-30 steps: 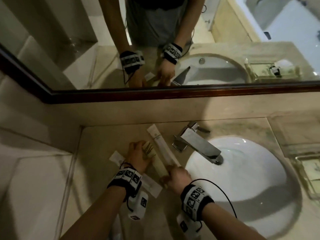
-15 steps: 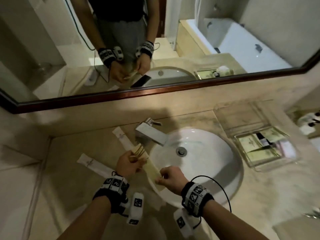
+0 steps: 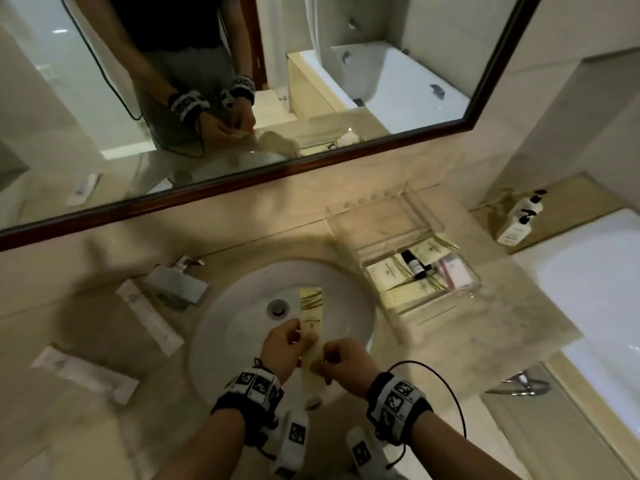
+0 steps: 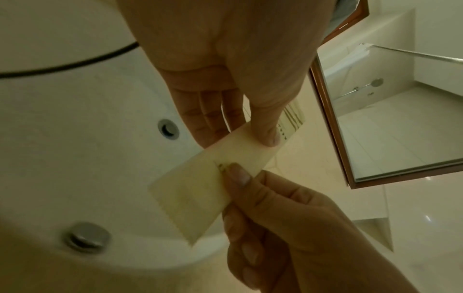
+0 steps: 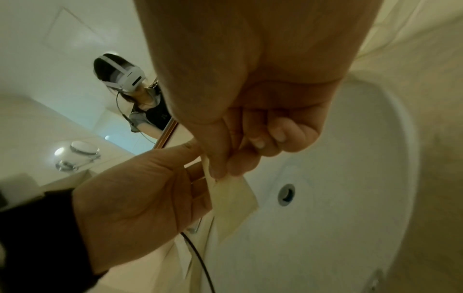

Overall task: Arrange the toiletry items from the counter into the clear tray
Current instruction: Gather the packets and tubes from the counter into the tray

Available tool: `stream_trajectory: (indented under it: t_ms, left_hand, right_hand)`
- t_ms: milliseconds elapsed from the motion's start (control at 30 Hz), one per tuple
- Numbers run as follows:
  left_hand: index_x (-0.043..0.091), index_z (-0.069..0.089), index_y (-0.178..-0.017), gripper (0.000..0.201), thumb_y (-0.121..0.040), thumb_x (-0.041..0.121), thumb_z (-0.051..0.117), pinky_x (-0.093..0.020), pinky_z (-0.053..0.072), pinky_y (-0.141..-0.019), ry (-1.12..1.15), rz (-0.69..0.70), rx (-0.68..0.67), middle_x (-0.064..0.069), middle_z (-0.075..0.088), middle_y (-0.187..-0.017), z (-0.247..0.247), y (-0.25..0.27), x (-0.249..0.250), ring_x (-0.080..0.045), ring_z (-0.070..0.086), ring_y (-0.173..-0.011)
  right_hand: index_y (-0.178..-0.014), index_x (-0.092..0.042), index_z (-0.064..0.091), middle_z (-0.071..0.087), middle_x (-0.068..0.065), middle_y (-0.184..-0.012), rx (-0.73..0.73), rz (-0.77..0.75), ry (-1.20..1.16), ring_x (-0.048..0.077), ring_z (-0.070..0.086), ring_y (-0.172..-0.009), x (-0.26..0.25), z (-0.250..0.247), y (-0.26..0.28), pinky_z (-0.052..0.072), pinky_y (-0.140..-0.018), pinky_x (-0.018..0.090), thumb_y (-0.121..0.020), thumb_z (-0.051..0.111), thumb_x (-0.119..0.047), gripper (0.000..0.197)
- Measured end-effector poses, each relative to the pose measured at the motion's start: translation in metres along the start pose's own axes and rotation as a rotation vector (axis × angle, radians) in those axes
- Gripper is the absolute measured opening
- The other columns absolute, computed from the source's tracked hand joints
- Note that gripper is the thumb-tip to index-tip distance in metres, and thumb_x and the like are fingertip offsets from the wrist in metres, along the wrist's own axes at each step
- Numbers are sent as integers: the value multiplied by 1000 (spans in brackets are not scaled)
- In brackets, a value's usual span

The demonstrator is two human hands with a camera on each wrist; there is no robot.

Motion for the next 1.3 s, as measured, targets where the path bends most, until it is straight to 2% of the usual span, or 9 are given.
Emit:
stream_trajectory:
  t_ms: [133,267,400,667,800,900,967,1133,1300]
  left_hand:
    - [25,64,-90,6,-91,30,62,-35,54,-59,-65,17,-48,-10,72,-85,65,-21,28,-25,68,-73]
    - [4,65,-95,22,-91,26,62,-35,59,-59,54,-131,-79,-19,71,-91,118,-34,36,-27,70,-75]
    - [-1,61,-93,13,-92,12,61,-38,60,-59,63,-167,-134,-15,68,-83,157,-48,50,-26,69,-64]
    - [13,60,-86,7,-93,14,58,-33,59,-54,-416,-50,-236,-7,67,-77,177,-95,76,-20,67,-57]
    - [19,64,-98,13,-90,28,59,-31,54,-73,-754,46,-205,-2,69,-94,177,-122,86,-20,65,-79]
    - [24,61,-113,33,-84,38,65,-30,49,-83,-817,-5,-211,2,64,-110,182,-134,79,-20,61,-97]
    - [28,58,-116,41,-79,43,68,-29,48,-85,-844,-21,-215,6,61,-113,186,-136,79,-17,59,-102]
    - [30,51,-119,46,-81,53,59,-34,51,-85,-1073,67,-206,7,54,-118,197,-138,83,-19,59,-104]
    - [24,47,-124,45,-87,49,52,-37,53,-77,-1205,145,-133,2,46,-124,199,-136,90,-21,56,-106]
  right_hand:
    - [-75,-10,70,72,5,-66,15,8,-128,10,55,-49,34,-67,-9,46,-51,28,-81,64,-37,29]
    - [-78,-13,70,71,9,-65,70,3,-247,8,49,-43,61,-126,-16,41,-44,24,-85,68,-25,14]
    - [-80,-14,68,64,3,-64,90,32,-307,10,48,-45,88,-170,-21,40,-44,24,-85,65,-13,6]
    - [-82,-10,66,47,3,-58,307,157,-569,12,37,-45,136,-272,-48,31,-41,23,-86,69,-17,9]
    - [-80,-2,70,51,2,-53,322,187,-445,7,39,-39,153,-310,-64,31,-38,19,-84,71,-19,17]
    - [-66,-8,71,65,-1,-57,308,238,-232,4,53,-50,168,-322,-72,41,-51,19,-84,68,-12,19]
    - [-62,-8,72,71,5,-66,274,302,-155,11,57,-60,179,-319,-77,45,-59,25,-82,64,-8,22]
    - [-66,-11,74,71,8,-73,229,402,-53,16,55,-60,191,-311,-80,43,-50,27,-74,64,-7,14]
    - [-68,-8,73,71,9,-72,232,417,58,18,58,-58,181,-309,-83,47,-51,29,-80,60,-17,20]
Point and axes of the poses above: each hand's wrist, its own y-axis away from the middle knuckle, its own z-axis out of the palm, x = y × z, the point moved 10 cm from there along -y, towards the middle knuckle
